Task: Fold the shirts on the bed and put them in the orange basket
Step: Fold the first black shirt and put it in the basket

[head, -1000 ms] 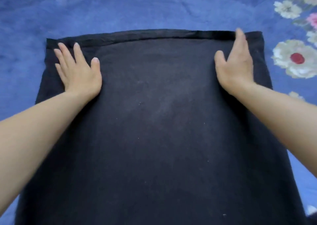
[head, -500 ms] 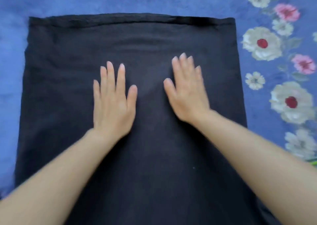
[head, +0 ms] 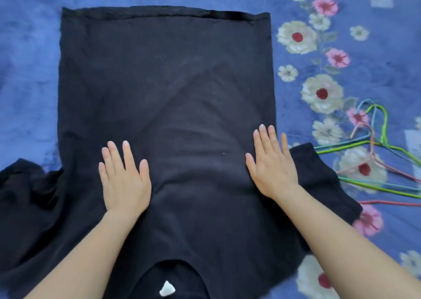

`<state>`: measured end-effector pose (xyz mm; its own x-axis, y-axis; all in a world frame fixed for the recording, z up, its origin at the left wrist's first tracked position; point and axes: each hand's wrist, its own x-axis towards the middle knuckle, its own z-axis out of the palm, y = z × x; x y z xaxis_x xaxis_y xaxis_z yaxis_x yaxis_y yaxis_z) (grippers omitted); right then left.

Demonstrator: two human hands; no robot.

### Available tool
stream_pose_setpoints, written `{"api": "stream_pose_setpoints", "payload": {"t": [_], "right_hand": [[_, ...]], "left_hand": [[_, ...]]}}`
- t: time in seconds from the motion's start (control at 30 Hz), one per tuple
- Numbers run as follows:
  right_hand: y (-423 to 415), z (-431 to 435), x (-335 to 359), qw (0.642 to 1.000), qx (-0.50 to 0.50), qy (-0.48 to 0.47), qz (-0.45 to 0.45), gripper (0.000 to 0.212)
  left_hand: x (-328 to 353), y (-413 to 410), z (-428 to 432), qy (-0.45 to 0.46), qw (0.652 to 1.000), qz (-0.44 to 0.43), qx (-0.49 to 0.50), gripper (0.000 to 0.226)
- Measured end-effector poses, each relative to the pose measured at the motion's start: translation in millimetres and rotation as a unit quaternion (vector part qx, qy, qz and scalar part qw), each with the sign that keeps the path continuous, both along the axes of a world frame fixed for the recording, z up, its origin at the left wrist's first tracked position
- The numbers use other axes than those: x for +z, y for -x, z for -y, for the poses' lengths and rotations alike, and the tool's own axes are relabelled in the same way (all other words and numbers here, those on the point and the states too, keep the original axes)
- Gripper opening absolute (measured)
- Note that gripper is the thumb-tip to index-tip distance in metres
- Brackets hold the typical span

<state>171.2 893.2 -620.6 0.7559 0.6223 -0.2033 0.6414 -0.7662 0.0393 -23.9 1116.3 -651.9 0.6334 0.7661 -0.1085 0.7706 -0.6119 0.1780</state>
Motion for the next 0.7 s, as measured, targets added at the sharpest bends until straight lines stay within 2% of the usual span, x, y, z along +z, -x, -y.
{"api": "stream_pose_setpoints", "payload": {"t": [0.07,0.1,0.17,0.2,0.27,0.33,0.37,0.43,0.5,0.53,0.57,0.63,0.7], "right_hand": [[18.4,40.6,9.5,0.997,-0.012,-0.073,-0.006,0.058],[28.2,62.1,14.7,0.991,-0.054,-0.119,-0.008,0.056],[46.0,101.7,25.9,0.950,-0.220,-0.223,-0.007,0.055],[52.0,121.5,29.2,0.907,-0.328,-0.263,-0.014,0.055],[53.4,150.2,29.5,0.789,-0.523,-0.321,-0.041,0.045],[47.4,166.5,22.3,0.675,-0.640,-0.354,-0.096,0.035],[43.8,169.1,21.0,0.646,-0.659,-0.363,-0.130,0.035],[33.7,170.1,15.6,0.611,-0.652,-0.403,-0.198,0.035],[22.9,171.7,16.5,0.536,-0.640,-0.487,-0.256,0.016],[17.5,174.2,19.8,0.489,-0.635,-0.539,-0.261,0.012],[13.4,178.2,26.8,0.463,-0.631,-0.572,-0.245,0.011],[12.5,183.2,36.6,0.453,-0.635,-0.590,-0.208,0.008],[21.0,183.3,38.1,0.440,-0.627,-0.599,-0.232,0.012]], "left_hand": [[3.8,11.5,38.8,0.015,1.000,0.006,-0.015,0.059],[5.8,15.0,59.9,0.028,0.999,0.005,-0.029,0.061],[8.5,16.7,102.8,0.047,0.997,0.010,-0.065,0.063],[10.3,14.9,125.2,0.055,0.995,0.013,-0.087,0.063],[12.2,8.4,164.7,0.063,0.987,0.023,-0.147,0.062],[13.5,-1.0,198.1,0.069,0.971,0.034,-0.228,0.061],[12.9,-6.0,213.7,0.072,0.962,0.037,-0.261,0.060],[11.8,-16.7,236.4,0.077,0.955,0.036,-0.286,0.059],[11.1,-25.8,252.5,0.080,0.958,0.027,-0.273,0.060],[11.0,-28.7,256.8,0.079,0.960,0.025,-0.268,0.061],[10.6,-30.5,261.7,0.078,0.960,0.025,-0.269,0.063],[10.1,-30.3,268.0,0.079,0.954,0.021,-0.289,0.065],[10.2,-27.2,275.9,0.077,0.942,0.017,-0.326,0.064]]}}
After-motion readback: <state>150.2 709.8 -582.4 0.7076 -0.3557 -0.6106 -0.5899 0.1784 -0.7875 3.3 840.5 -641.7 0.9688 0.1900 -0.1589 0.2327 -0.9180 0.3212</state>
